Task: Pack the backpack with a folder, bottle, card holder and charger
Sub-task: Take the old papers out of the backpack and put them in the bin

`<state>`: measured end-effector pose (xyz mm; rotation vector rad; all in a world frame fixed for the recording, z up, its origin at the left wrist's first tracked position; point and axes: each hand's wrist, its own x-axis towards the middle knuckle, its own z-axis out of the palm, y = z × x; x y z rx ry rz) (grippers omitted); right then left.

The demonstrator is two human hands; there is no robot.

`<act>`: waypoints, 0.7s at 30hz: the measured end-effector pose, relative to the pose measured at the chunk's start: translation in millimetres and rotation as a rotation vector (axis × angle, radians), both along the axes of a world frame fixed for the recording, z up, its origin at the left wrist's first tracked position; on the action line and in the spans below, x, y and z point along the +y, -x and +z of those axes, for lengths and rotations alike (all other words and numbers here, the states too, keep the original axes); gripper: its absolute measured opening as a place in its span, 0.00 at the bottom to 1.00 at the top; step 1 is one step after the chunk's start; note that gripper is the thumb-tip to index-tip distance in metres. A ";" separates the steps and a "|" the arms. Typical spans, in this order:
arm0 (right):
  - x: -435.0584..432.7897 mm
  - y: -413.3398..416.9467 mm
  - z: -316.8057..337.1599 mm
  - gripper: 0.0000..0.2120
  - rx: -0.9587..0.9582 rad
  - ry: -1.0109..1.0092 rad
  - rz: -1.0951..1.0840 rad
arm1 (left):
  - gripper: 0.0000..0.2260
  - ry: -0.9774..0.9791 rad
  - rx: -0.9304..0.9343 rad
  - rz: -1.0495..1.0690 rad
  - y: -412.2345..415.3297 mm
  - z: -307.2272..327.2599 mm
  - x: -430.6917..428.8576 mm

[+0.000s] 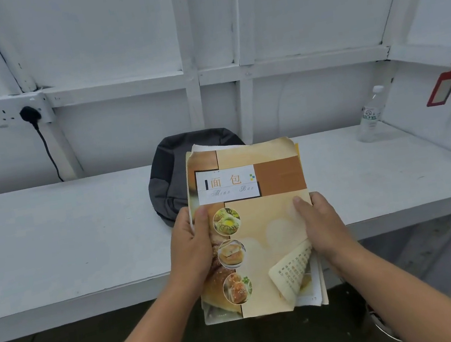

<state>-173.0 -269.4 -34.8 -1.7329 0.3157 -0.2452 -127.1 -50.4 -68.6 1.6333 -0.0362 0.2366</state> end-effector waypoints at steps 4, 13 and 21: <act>2.6 -0.9 -7.4 0.12 -0.058 -0.019 -0.119 | 0.09 -0.040 -0.005 -0.016 -6.8 -1.8 -7.1; -59.0 23.5 -24.6 0.11 -0.212 0.013 -0.428 | 0.12 -0.126 -0.103 -0.212 -23.8 -2.7 -92.7; -213.8 89.7 -67.2 0.12 -0.174 0.003 -0.773 | 0.14 -0.189 -0.059 -0.535 -8.0 -32.8 -274.0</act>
